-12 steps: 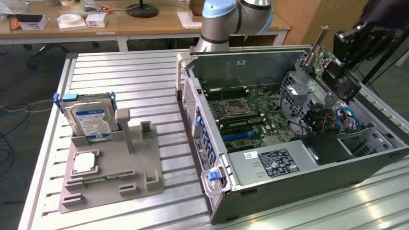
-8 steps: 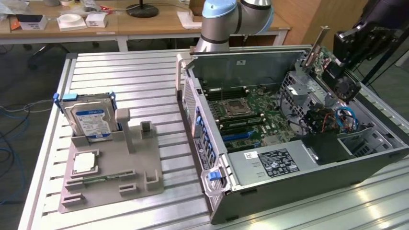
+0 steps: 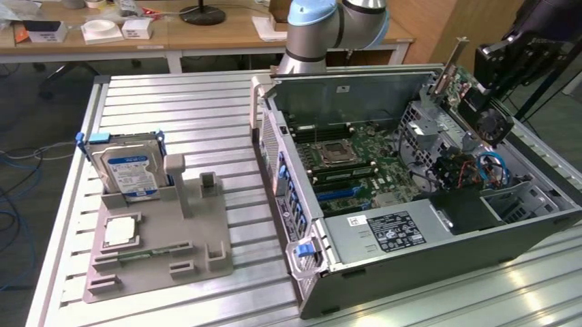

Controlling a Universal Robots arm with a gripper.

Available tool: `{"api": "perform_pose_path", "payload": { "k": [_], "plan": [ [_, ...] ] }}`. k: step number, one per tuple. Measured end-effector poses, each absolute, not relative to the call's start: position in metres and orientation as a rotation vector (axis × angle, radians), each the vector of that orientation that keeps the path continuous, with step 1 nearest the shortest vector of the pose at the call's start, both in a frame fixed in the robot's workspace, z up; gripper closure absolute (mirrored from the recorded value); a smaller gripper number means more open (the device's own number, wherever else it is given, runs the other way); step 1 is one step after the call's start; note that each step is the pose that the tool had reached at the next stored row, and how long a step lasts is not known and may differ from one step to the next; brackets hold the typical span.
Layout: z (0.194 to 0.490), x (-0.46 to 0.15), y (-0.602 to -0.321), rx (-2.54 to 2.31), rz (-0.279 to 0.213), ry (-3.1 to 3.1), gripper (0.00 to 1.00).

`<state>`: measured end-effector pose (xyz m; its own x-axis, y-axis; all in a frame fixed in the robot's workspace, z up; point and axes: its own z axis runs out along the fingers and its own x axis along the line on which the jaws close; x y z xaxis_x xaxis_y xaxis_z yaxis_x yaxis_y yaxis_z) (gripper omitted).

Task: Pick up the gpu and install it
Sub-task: 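Insert the gpu into the slot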

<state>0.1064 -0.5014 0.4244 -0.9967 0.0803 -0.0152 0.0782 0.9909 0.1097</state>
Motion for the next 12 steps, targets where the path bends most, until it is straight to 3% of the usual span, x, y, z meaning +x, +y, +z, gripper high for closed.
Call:
{"api": "perform_pose_path", "payload": {
  "k": [12],
  "plan": [
    [0.423,0.071,-0.509,0.123,0.171,3.115,0.74]
  ]
}}
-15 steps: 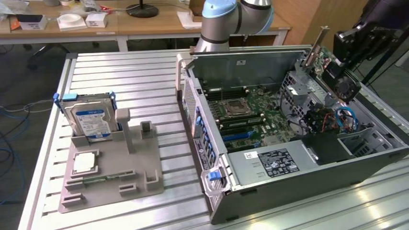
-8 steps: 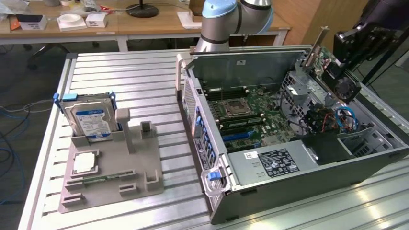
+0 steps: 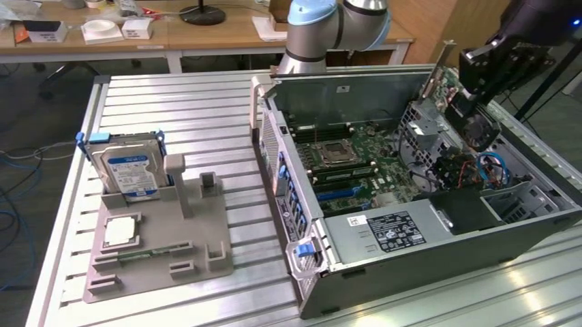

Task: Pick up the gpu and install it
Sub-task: 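Insert the gpu into the slot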

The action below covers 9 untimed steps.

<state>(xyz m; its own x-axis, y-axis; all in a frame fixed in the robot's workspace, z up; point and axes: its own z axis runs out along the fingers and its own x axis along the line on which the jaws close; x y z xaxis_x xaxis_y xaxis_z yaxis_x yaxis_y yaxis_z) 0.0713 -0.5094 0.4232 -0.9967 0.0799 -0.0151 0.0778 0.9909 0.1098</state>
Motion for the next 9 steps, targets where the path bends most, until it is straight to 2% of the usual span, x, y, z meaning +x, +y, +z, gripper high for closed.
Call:
{"api": "perform_pose_path", "payload": {
  "k": [9],
  "plan": [
    [0.421,0.019,-0.508,0.123,0.171,3.115,0.74]
  ]
}}
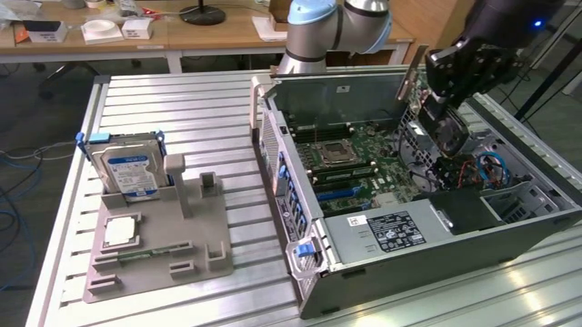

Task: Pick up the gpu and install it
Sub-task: 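Insert the gpu into the slot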

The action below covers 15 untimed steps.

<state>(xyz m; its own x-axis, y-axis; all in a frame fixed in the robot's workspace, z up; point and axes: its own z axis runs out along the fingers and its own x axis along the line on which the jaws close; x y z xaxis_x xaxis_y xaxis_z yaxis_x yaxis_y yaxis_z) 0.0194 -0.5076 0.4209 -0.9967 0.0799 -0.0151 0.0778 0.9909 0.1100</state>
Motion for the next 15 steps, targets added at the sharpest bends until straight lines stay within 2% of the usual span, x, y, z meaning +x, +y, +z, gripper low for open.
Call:
{"api": "perform_pose_path", "payload": {
  "k": [15],
  "plan": [
    [0.418,-0.031,-0.487,0.114,0.17,3.116,0.74]
  ]
}}
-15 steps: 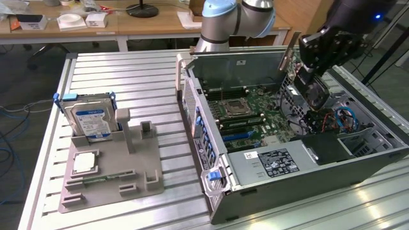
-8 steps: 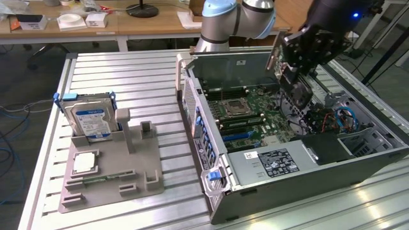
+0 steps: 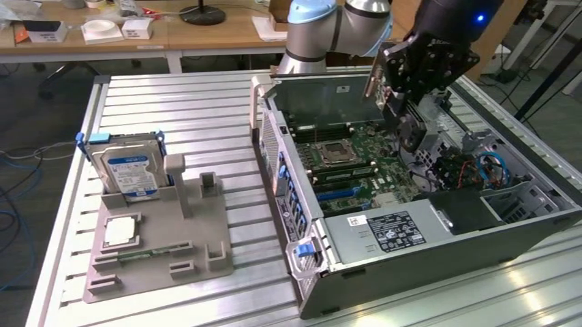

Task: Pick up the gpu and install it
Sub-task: 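Insert the gpu into the slot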

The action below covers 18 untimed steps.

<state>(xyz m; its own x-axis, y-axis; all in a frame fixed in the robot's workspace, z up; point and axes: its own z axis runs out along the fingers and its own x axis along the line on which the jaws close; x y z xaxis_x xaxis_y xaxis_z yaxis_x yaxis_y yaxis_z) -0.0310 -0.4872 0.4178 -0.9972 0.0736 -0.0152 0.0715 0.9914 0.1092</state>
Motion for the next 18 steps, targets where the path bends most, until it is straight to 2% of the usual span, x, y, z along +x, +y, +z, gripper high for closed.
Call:
{"api": "perform_pose_path", "payload": {
  "k": [10,18],
  "plan": [
    [0.418,-0.058,-0.471,0.113,0.17,3.116,0.74],
    [0.418,-0.059,-0.471,0.023,0.171,3.121,0.74]
  ]
}}
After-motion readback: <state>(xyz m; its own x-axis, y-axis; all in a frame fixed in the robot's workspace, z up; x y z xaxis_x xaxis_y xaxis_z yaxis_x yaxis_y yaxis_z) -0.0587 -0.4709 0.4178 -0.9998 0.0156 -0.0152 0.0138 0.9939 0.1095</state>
